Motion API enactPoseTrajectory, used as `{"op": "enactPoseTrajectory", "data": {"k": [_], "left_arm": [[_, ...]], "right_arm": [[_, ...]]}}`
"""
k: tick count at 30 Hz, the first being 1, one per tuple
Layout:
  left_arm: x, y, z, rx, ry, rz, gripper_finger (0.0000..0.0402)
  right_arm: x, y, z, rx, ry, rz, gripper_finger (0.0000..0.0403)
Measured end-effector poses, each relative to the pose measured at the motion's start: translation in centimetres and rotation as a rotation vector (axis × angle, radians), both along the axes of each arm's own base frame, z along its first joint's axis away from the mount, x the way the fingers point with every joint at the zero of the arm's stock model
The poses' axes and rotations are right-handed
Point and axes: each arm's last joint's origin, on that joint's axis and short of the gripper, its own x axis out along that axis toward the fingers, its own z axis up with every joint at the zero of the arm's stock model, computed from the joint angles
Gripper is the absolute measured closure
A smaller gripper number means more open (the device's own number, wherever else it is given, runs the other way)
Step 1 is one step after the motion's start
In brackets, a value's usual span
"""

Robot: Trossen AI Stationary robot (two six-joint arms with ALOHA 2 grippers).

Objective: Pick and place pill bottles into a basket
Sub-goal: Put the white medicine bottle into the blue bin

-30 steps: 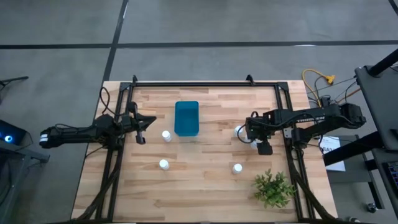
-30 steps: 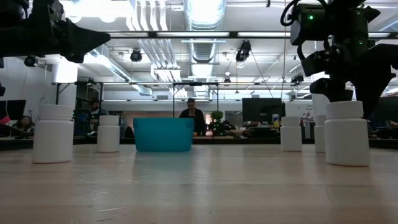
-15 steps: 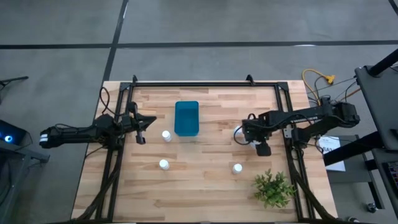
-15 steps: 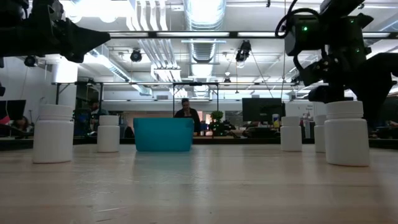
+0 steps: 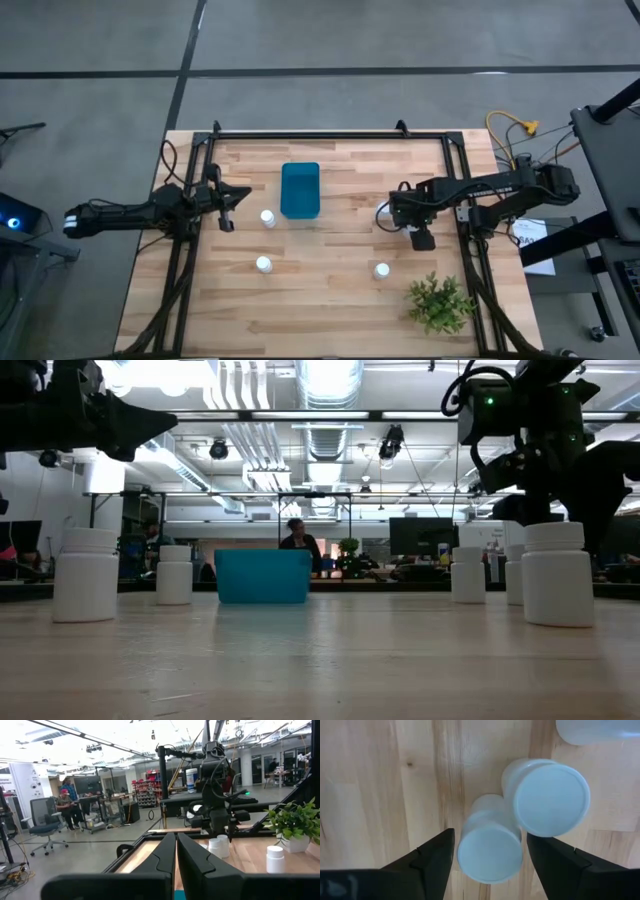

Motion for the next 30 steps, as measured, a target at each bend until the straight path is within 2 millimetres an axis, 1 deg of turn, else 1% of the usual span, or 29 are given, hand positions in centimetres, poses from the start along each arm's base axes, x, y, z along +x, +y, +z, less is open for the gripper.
{"op": "enactPoseTrajectory", "data": {"k": [6,13,15,26,30], "left_arm": [[0.00,0.00,0.01,0.000,-0.001,0.000,0.0401],[0.00,0.00,0.01,-0.001,-0.001,0.000,0.0401],[0.01,0.00,0.01,-0.001,-0.001,0.000,0.0401],[0.01,0.00,0.01,-0.004,-0.002,-0.001,0.0401],[0.01,0.00,0.03,-0.049,-0.016,-0.008,0.0401]], "right_arm": [[0.03,0.00,-0.06,0.000,0.003,0.000,0.0189],[0.11,-0.02,-0.03,-0.005,0.005,0.000,0.0244],[0.15,-0.04,-0.04,-0.004,0.003,-0.001,0.0253],[-0.20,0.04,0.27,0.010,-0.012,0.001,0.0253],[-0.47,0.18,0.54,0.052,-0.015,0.005,0.0253]]}}
